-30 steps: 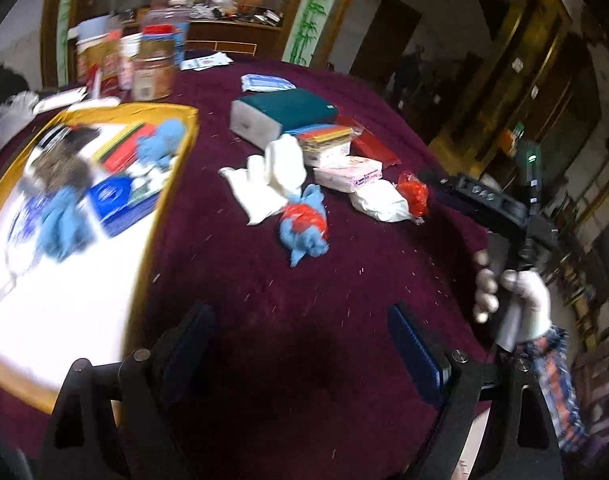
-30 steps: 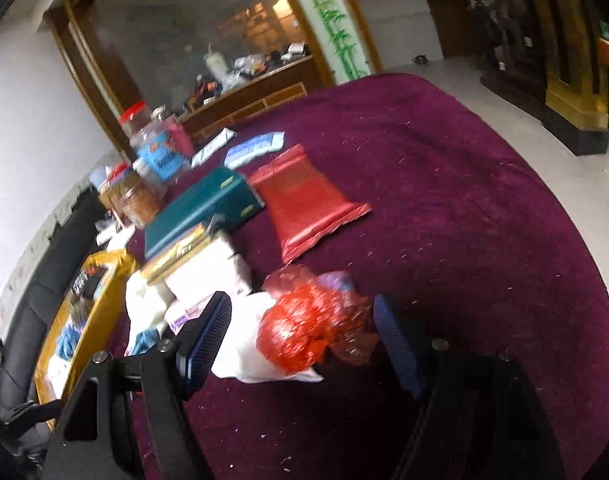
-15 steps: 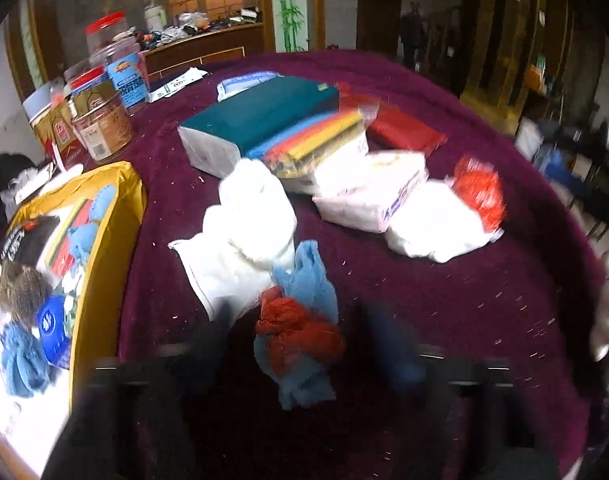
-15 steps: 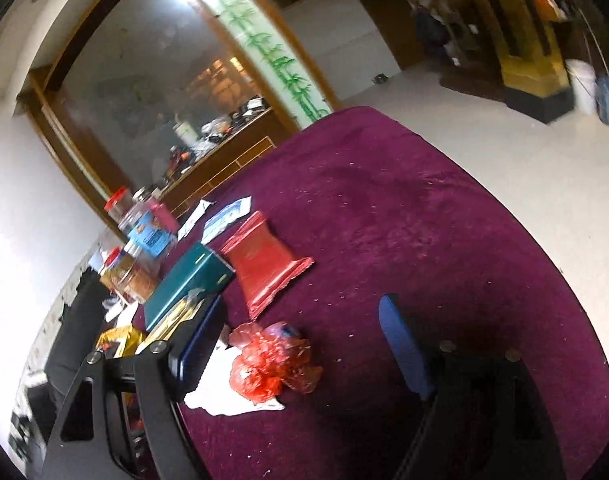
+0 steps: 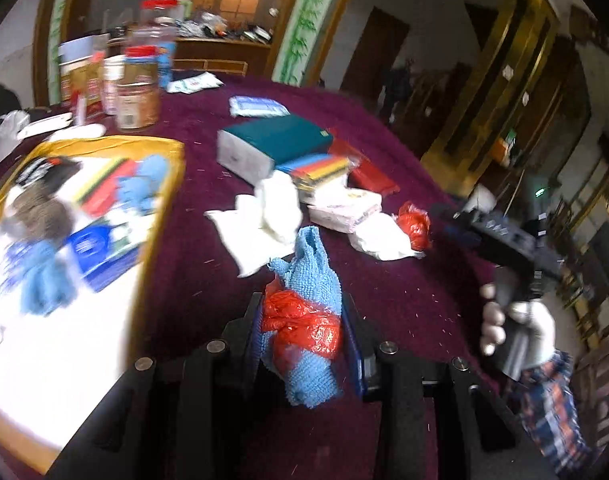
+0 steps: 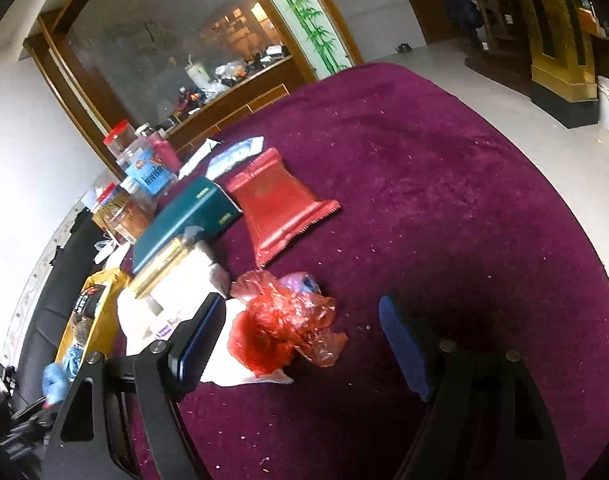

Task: Organize soft objects
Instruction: 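Carry the blue knit cloth toward the tray with the left tool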

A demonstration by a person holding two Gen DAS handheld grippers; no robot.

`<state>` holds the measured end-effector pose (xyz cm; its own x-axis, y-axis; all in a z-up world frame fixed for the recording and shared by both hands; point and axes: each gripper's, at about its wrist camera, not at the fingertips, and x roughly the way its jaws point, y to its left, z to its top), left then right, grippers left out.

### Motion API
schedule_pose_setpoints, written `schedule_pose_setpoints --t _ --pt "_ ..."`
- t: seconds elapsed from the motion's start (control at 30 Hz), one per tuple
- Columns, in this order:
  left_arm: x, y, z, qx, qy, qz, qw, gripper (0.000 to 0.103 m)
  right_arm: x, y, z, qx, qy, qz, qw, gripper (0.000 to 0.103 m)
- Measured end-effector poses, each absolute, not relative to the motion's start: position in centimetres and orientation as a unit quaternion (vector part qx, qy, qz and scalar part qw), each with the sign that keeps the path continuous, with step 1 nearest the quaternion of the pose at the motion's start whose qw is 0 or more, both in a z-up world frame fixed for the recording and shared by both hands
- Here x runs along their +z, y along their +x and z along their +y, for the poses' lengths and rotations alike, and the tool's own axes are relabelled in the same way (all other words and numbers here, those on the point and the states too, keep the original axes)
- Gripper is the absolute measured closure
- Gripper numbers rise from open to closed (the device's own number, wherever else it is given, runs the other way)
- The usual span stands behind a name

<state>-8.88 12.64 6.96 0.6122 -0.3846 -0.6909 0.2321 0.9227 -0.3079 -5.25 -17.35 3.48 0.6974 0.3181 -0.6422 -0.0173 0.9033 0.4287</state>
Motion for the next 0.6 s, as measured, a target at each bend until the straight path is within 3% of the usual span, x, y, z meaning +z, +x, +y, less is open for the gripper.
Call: schedule_pose_setpoints --t 0.3,0.6 --pt "8.0 -15.2 25.3 -0.075 -0.181 0.362 0.911 0.066 4.4 -5.9 -16.7 0.070 0.177 0.361 0.913 0.025" --pt "6.9 -17.9 30.4 -0.043 -0.217 0.342 0.913 0.066 6.9 -5.8 -2.5 0.229 0.105 0.407 0.878 0.025"
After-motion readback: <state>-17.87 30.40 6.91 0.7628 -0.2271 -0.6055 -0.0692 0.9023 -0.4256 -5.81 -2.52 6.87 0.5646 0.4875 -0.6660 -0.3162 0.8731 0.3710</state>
